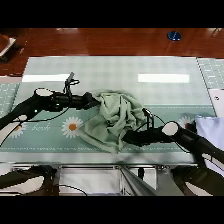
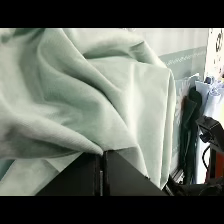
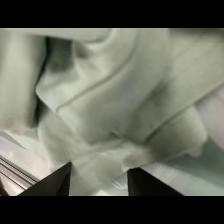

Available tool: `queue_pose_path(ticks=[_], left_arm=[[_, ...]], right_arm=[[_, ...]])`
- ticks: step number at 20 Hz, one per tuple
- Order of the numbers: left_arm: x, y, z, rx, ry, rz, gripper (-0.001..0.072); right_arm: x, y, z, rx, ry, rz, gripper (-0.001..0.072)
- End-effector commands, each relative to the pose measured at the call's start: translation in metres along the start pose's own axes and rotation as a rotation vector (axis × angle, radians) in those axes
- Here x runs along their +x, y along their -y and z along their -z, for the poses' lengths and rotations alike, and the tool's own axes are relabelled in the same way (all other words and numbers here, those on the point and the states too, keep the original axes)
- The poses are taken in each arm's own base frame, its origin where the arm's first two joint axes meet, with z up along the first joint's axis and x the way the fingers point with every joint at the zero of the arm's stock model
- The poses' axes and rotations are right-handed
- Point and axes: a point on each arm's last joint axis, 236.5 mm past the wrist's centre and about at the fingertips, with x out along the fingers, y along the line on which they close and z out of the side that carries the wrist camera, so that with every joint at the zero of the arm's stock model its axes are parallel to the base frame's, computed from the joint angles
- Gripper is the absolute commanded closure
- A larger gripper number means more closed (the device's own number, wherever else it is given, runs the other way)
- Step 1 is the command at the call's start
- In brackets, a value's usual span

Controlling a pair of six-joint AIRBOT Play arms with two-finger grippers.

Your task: Fold the shirts.

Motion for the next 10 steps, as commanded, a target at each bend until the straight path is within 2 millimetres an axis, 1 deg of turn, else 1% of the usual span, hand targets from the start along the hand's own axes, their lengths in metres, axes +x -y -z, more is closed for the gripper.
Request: queue_pose_path(ticks=[1,2,3,4,6,7,8,9,10], left_arm=[[0.000,-0.001,-0.002,0.002,0.007,-0.003,0.0691],[0.000,-0.001,-0.002,0.002,0.006,-0.003,0.0690],[0.000,-0.001,-0.002,0.002,0.007,-0.003,0.0690],[-0.001,-0.001,-0.003,0.001,0.010,-0.004,0.0690],[-0.008,0.003,-0.014,0.009,0.038,0.003,0.0690],[-0.017,0.011,-0.025,0.028,0.067,0.015,0.0690],[-0.029,0.024,-0.039,0.057,0.107,0.032,0.0691],[-0.048,0.045,-0.058,0.095,0.166,0.059,0.0691],[-0.070,0.069,-0.079,0.139,0.237,0.090,0.0690]], right_arm=[[0.014,-0.020,-0.012,0.042,0.090,-0.058,0.0318],[0.014,-0.023,-0.016,0.045,0.116,-0.064,0.0399],[0.013,-0.027,-0.020,0.015,0.126,-0.069,0.0580],[0.011,-0.035,-0.024,-0.047,0.137,-0.080,0.0692],[-0.002,-0.062,-0.040,-0.160,0.161,-0.118,0.0693],[-0.016,-0.077,-0.052,-0.223,0.177,-0.130,0.0693],[-0.035,-0.092,-0.067,-0.287,0.204,-0.138,0.0693],[-0.062,-0.110,-0.087,-0.348,0.248,-0.143,0.0693],[-0.094,-0.127,-0.106,-0.405,0.307,-0.143,0.0693]])
